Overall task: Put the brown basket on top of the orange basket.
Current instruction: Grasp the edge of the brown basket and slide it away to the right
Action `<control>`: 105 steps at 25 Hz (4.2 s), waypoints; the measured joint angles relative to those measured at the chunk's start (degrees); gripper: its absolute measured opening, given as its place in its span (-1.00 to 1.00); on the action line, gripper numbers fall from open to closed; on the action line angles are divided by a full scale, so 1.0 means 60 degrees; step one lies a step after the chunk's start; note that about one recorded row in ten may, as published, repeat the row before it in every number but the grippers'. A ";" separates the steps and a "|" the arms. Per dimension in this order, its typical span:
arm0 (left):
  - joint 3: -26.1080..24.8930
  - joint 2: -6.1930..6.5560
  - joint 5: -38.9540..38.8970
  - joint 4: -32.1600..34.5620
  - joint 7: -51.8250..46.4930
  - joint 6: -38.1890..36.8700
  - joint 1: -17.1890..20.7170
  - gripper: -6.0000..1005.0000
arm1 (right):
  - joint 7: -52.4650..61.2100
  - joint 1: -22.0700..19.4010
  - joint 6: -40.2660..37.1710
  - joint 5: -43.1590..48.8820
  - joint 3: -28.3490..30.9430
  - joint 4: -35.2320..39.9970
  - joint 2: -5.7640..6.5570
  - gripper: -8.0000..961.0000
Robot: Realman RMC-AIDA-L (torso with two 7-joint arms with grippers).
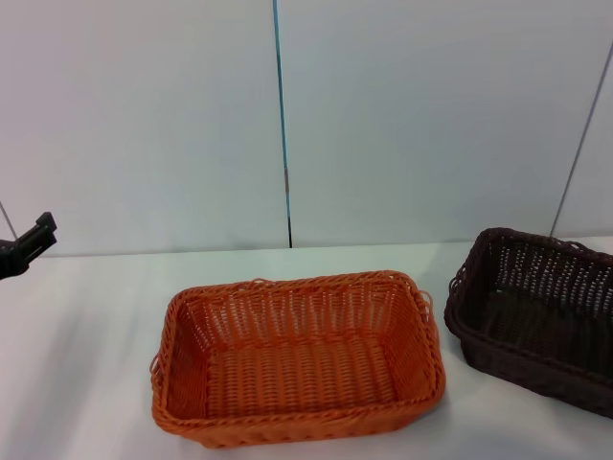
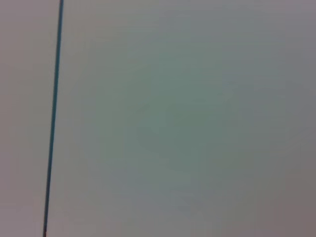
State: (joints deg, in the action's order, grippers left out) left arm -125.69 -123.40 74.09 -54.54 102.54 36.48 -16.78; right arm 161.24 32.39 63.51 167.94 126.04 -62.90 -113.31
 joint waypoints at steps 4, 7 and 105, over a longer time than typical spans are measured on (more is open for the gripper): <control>0.0040 0.0000 -0.0001 0.0056 -0.0004 -0.0194 -0.0066 0.78 | -0.0005 0.0255 -0.0414 0.0008 -0.0010 0.0740 0.0051 0.91; 0.0147 0.0000 0.0117 0.0090 -0.0013 -0.0346 -0.0141 0.78 | -0.0048 0.0582 -0.0817 0.0007 -0.0102 0.1556 0.0075 0.91; 0.0396 -0.0062 0.0696 0.0610 -0.0828 -0.0691 -0.0101 0.77 | -0.0097 -0.0247 0.0483 -0.0019 0.0197 0.0549 0.0391 -0.53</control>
State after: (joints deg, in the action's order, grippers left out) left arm -123.31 -123.77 78.27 -50.88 97.57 32.33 -17.39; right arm 160.66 30.91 66.41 167.83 127.22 -59.60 -110.97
